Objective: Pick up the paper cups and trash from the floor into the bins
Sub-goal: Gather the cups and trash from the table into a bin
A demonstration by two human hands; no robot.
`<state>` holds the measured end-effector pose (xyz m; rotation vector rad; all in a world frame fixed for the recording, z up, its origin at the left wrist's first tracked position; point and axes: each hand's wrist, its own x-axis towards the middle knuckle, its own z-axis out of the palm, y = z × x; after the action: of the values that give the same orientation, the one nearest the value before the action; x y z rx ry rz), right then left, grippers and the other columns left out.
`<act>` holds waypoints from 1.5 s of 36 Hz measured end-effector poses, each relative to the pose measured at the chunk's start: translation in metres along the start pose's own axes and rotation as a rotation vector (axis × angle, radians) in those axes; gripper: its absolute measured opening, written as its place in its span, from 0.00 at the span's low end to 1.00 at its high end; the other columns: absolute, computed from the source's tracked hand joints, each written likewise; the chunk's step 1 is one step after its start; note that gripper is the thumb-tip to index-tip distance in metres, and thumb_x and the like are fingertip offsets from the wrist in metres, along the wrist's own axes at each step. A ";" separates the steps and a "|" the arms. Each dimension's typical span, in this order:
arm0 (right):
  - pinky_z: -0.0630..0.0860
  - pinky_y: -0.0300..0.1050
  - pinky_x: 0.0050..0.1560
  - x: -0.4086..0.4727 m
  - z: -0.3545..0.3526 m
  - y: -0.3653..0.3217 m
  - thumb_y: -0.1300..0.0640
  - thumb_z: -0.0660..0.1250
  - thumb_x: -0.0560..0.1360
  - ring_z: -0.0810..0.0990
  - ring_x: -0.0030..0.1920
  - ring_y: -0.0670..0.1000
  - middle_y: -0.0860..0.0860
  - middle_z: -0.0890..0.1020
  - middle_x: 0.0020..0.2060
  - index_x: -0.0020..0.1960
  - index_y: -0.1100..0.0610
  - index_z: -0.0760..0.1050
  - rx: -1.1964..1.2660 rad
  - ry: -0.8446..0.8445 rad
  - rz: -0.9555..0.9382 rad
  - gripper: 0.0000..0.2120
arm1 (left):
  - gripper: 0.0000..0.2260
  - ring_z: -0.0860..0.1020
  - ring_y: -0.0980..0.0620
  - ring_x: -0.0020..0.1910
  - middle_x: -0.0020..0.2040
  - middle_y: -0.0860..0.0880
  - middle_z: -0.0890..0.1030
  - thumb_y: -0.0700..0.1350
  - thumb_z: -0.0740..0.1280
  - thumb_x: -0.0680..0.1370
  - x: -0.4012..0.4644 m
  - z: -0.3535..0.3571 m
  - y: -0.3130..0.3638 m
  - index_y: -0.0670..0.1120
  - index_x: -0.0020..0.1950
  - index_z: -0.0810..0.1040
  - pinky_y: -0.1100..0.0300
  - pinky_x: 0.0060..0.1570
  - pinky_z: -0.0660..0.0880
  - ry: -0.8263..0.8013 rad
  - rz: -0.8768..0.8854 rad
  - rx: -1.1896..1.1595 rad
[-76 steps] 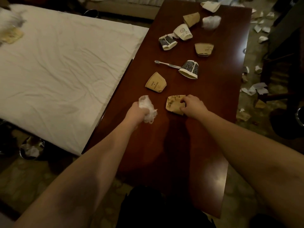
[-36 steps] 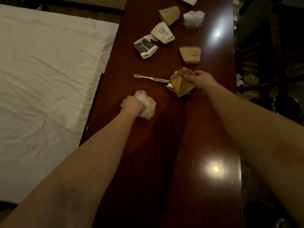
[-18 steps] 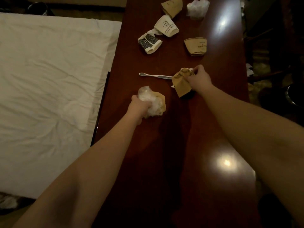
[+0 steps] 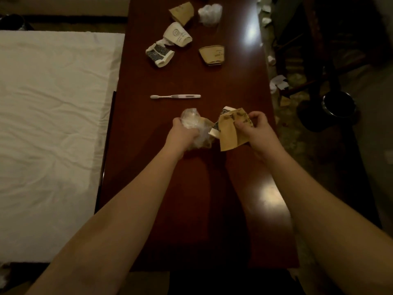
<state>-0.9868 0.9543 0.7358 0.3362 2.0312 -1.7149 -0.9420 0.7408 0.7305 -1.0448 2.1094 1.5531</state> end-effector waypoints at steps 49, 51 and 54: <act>0.77 0.42 0.43 -0.034 -0.593 0.082 0.54 0.68 0.78 0.76 0.49 0.44 0.47 0.73 0.57 0.66 0.47 0.64 -0.107 0.419 0.121 0.20 | 0.25 0.79 0.48 0.55 0.60 0.47 0.77 0.44 0.66 0.77 -0.095 0.542 0.172 0.49 0.74 0.67 0.54 0.49 0.80 -0.375 0.198 -0.003; 0.77 0.42 0.43 -0.009 -0.600 0.076 0.54 0.68 0.78 0.75 0.48 0.44 0.47 0.72 0.58 0.69 0.48 0.63 -0.119 0.434 0.115 0.23 | 0.26 0.79 0.47 0.55 0.62 0.46 0.77 0.45 0.66 0.76 -0.072 0.552 0.188 0.48 0.74 0.67 0.51 0.52 0.80 -0.372 0.212 0.007; 0.72 0.38 0.38 0.047 -0.611 0.059 0.54 0.68 0.78 0.74 0.49 0.44 0.44 0.69 0.59 0.76 0.48 0.57 -0.160 0.467 0.088 0.31 | 0.26 0.78 0.47 0.54 0.62 0.45 0.76 0.45 0.66 0.77 -0.028 0.571 0.227 0.48 0.74 0.66 0.53 0.50 0.79 -0.384 0.223 0.030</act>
<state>-1.1133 1.5563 0.7347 0.8220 2.4159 -1.5094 -1.1772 1.3079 0.6997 -0.4633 2.0181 1.6587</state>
